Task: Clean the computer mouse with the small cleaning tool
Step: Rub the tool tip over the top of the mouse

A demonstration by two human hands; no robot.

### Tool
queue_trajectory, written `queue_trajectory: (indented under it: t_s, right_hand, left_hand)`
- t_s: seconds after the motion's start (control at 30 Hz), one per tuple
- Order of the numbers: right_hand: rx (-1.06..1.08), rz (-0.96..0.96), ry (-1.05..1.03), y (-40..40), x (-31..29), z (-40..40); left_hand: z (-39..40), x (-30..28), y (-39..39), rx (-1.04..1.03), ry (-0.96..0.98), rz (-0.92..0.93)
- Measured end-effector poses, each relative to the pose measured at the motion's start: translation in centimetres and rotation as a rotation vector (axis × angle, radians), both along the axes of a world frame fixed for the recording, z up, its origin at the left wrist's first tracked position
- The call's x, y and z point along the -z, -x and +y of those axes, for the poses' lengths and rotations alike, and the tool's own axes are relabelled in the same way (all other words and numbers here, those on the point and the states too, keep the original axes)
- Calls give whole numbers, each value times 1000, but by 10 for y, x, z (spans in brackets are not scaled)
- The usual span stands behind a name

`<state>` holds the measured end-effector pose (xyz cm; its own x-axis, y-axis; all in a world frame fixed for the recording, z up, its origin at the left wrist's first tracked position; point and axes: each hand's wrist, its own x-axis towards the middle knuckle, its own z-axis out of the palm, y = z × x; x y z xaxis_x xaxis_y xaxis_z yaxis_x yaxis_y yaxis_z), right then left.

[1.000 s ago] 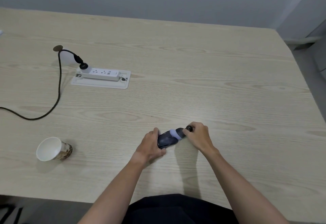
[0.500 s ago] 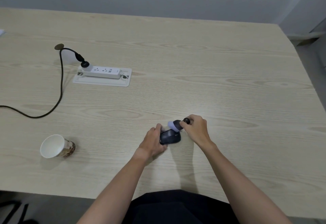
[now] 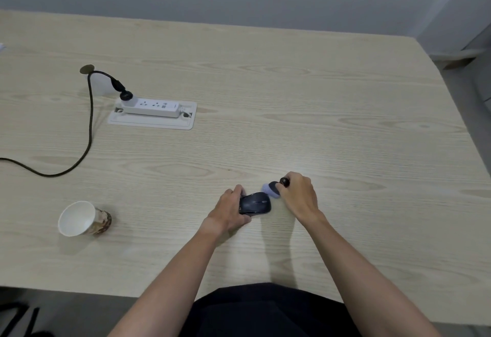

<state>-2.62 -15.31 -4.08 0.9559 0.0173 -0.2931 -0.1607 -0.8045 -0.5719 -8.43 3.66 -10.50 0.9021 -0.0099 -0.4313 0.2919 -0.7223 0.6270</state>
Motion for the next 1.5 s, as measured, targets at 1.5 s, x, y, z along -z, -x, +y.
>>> queue_trajectory:
  t_s: [1.5]
  right_hand:
    - [78,84,-272,25,0,-9]
  left_hand:
    - [2,-1,-13,-49,40,116]
